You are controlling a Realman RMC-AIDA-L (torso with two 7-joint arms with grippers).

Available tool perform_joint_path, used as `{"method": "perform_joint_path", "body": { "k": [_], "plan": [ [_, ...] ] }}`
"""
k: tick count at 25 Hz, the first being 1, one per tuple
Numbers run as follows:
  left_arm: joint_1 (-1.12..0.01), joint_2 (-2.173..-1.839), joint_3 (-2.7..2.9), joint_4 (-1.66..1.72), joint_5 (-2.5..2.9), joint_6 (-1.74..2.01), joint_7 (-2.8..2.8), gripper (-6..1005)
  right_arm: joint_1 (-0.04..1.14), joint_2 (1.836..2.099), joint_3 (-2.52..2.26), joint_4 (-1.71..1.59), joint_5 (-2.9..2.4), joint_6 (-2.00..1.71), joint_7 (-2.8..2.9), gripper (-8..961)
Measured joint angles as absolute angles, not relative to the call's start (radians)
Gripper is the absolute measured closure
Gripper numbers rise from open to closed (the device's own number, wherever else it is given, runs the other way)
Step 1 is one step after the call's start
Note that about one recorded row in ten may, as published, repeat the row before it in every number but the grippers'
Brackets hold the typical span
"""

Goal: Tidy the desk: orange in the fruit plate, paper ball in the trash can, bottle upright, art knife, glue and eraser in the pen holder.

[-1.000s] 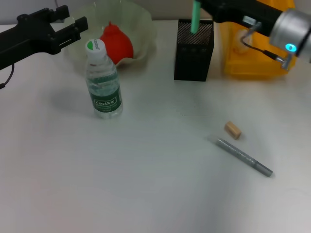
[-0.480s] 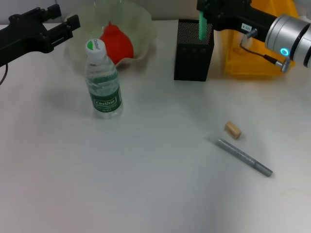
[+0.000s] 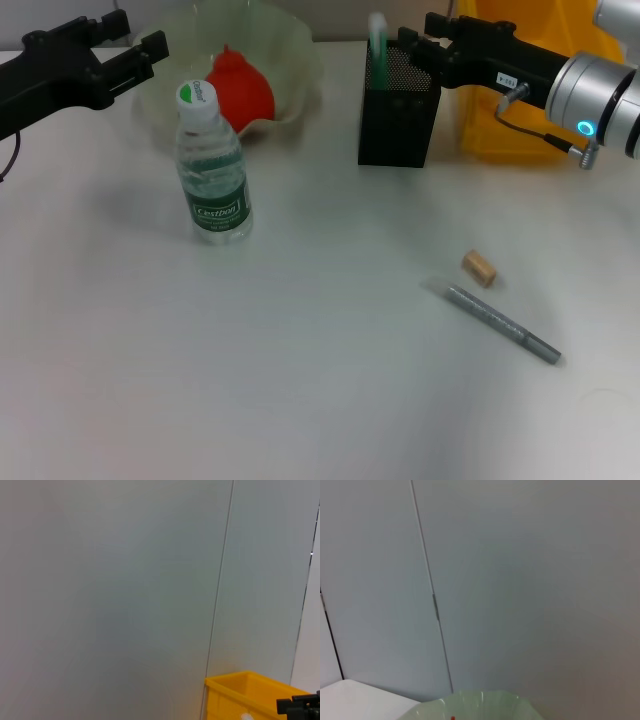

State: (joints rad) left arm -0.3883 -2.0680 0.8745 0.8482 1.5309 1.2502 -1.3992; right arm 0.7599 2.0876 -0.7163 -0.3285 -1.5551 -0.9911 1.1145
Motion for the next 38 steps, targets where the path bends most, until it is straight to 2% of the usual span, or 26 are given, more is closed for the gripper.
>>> {"method": "perform_joint_path", "body": {
  "k": [5,7,11,13,17,19,28,38],
  "plan": [
    [-0.388,-2.068,0.875,0.848,1.521,1.253,-1.4,405,0.745,2.085,-0.717,-0.338,-1.558,-1.023,1.15,542],
    [-0.391,-2.068,0.877,0.848,1.521,1.254,-1.4,405,0.73,2.083,-0.725,-0.365,-1.578,-1.059,1.215,439],
    [-0.402,-2.068,0.881,0.848,1.52,1.25,-1.4,405,0.653,2.081,-0.843,-0.558,-1.661,-1.151,1.488,440],
    [-0.411,-2.068,0.884,0.843,1.52,1.247,-1.4,405,0.573,2.08,-0.977,-0.812,-1.774,-1.213,1.763,441],
    [-0.421,-2.068,0.882,0.831,1.52,1.246,-1.397,406,0.533,2.082,-1.035,-1.046,-2.001,-1.311,2.035,442],
    [-0.432,-2.068,0.88,0.821,1.52,1.245,-1.393,406,0.585,2.082,-1.06,-1.183,-2.317,-1.465,2.3,443],
    [-0.44,-2.068,0.882,0.811,1.52,1.24,-1.392,405,0.702,2.082,-1.184,-1.093,-2.573,-1.483,2.465,446],
    [-0.43,-2.068,0.876,0.806,1.52,1.24,-1.39,405,0.739,2.085,-1.243,-0.993,-2.597,-1.449,2.5,490]
  ]
}}
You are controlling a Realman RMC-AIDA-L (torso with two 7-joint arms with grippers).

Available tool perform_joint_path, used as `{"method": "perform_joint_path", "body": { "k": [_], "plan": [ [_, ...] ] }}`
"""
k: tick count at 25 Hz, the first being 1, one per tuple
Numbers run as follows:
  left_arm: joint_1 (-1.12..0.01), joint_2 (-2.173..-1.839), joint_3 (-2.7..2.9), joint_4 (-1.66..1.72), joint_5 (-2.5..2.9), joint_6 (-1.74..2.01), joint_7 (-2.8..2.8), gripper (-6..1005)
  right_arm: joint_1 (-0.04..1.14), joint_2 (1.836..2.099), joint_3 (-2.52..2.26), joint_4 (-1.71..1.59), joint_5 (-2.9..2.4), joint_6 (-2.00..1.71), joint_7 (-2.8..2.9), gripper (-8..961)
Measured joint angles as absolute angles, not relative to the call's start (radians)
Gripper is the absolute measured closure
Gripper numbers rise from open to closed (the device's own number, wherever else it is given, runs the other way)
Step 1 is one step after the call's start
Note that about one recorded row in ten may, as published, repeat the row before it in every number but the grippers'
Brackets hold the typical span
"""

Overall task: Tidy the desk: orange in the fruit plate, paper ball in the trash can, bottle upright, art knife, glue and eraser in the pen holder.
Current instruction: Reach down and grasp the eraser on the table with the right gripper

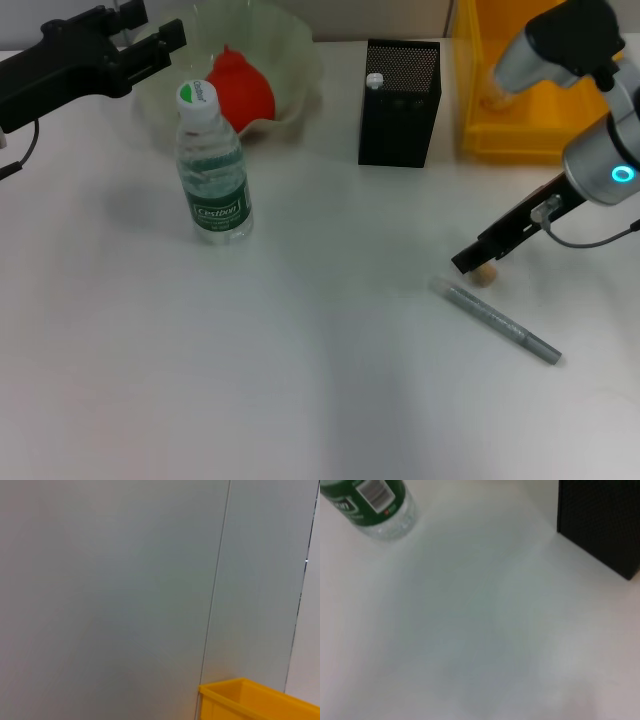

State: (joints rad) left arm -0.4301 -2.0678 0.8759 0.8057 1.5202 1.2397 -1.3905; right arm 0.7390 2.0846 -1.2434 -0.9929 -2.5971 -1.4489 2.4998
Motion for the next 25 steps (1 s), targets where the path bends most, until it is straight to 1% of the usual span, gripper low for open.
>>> {"method": "perform_joint_path", "body": {
  "k": [15,20,23,25],
  "plan": [
    [-0.421,-2.068,0.874,0.805,1.52,1.239,-1.39,406,0.769,2.081,-1.262,-0.912,-2.612,-1.402,2.502,601],
    [-0.42,-2.068,0.874,0.805,1.52,1.239,-1.39,406,0.746,2.078,-1.208,-0.961,-2.605,-1.429,2.495,797],
    [-0.42,-2.067,0.866,0.805,1.52,1.241,-1.39,406,0.721,2.078,-1.127,-1.014,-2.59,-1.458,2.469,815],
    [-0.419,-2.066,0.861,0.805,1.519,1.244,-1.39,406,0.671,2.077,-0.986,-1.079,-2.47,-1.474,2.383,827]
  ]
}}
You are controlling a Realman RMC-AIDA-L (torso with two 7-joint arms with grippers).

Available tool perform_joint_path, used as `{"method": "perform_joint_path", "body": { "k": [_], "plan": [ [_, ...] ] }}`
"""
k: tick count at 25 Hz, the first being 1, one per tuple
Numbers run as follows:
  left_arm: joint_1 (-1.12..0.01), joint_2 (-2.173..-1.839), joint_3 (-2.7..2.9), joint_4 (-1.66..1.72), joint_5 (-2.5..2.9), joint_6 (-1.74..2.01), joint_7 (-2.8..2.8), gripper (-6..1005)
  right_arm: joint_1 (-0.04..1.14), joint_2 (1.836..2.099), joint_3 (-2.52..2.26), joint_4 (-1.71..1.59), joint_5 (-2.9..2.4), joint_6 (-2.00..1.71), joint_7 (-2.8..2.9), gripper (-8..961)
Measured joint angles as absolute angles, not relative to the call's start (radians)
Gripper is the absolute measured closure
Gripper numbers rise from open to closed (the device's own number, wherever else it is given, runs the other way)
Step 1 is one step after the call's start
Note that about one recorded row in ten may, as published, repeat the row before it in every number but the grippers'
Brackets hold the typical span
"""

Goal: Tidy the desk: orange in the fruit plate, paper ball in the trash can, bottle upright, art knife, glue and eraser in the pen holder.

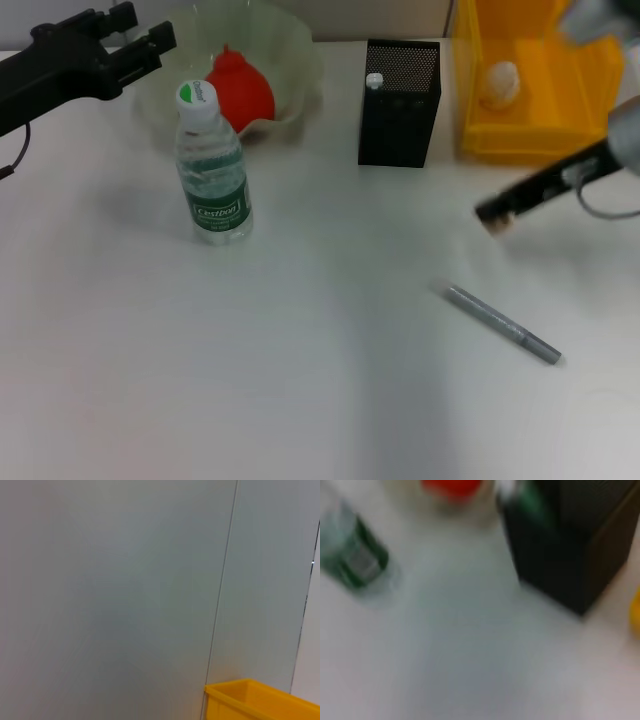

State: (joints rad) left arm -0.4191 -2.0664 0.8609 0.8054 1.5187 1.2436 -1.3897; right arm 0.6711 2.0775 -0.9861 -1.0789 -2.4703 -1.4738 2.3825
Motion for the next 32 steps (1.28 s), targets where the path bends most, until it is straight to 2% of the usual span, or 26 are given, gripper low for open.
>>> {"method": "perform_joint_path", "body": {
  "k": [6,10,11,14,15,20,32],
  "plan": [
    [-0.415,-2.066,0.86,0.805,1.508,1.242,-1.39,406,0.612,2.065,-0.764,-0.961,-2.047,-1.398,2.107,807],
    [-0.415,-2.067,0.86,0.798,1.506,1.241,-1.389,406,0.648,2.029,-0.708,-0.698,-1.815,-1.302,1.854,793],
    [-0.415,-2.067,0.86,0.798,1.506,1.241,-1.389,406,0.648,2.029,-0.708,-0.698,-1.815,-1.302,1.854,790],
    [-0.415,-2.068,0.86,0.796,1.506,1.241,-1.388,406,0.68,2.043,-0.709,-0.626,-1.806,-1.2,1.756,780],
    [-0.415,-2.068,0.86,0.794,1.506,1.24,-1.388,406,0.698,2.056,-0.714,-0.604,-1.809,-1.143,1.723,776],
    [-0.413,-2.067,0.86,0.793,1.506,1.24,-1.386,405,0.737,2.076,-0.746,-0.572,-1.822,-1.065,1.674,760],
    [-0.411,-2.066,0.86,0.793,1.506,1.239,-1.385,405,0.745,2.079,-0.795,-0.559,-1.822,-1.037,1.671,719]
  ]
}}
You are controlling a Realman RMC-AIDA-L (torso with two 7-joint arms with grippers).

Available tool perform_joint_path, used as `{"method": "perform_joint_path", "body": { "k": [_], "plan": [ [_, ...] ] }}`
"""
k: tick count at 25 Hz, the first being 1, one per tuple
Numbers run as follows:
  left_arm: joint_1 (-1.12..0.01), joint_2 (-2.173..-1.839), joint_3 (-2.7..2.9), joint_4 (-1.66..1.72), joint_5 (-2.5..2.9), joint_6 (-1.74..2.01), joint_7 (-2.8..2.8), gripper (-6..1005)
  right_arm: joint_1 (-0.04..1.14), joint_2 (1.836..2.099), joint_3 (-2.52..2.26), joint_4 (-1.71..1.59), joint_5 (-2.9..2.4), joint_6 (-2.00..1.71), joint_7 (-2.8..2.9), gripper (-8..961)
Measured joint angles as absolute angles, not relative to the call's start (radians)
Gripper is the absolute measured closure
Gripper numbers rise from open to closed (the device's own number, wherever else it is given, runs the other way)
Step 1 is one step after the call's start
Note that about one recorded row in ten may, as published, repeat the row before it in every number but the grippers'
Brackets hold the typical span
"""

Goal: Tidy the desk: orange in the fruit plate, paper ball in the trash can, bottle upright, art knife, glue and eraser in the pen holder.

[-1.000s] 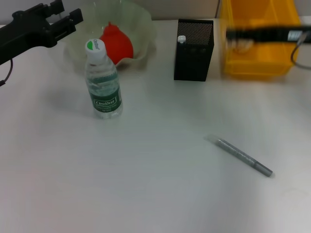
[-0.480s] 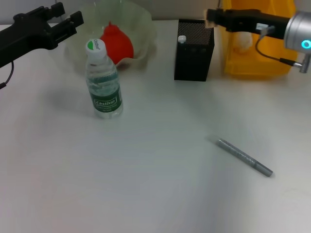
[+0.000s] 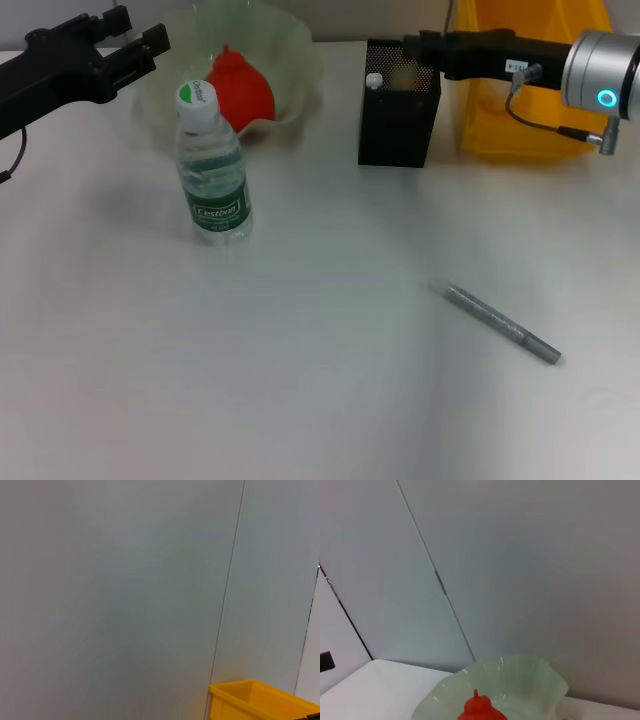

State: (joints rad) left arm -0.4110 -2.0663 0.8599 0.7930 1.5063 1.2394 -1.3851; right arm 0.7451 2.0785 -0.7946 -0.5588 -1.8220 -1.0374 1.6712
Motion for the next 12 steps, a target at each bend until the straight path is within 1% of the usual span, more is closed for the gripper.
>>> {"method": "perform_joint_path", "body": {
  "k": [3,9,12],
  "plan": [
    [-0.411,-2.066,0.859,0.793,1.506,1.241,-1.385,405,0.733,2.076,-0.795,-0.566,-1.822,-1.05,1.689,709],
    [-0.414,-2.066,0.859,0.794,1.506,1.244,-1.385,404,0.724,2.069,-0.801,-0.6,-1.843,-1.117,1.754,532],
    [-0.418,-2.066,0.859,0.795,1.506,1.244,-1.385,404,0.703,2.067,-0.846,-0.739,-1.933,-1.238,1.914,430]
  ]
}}
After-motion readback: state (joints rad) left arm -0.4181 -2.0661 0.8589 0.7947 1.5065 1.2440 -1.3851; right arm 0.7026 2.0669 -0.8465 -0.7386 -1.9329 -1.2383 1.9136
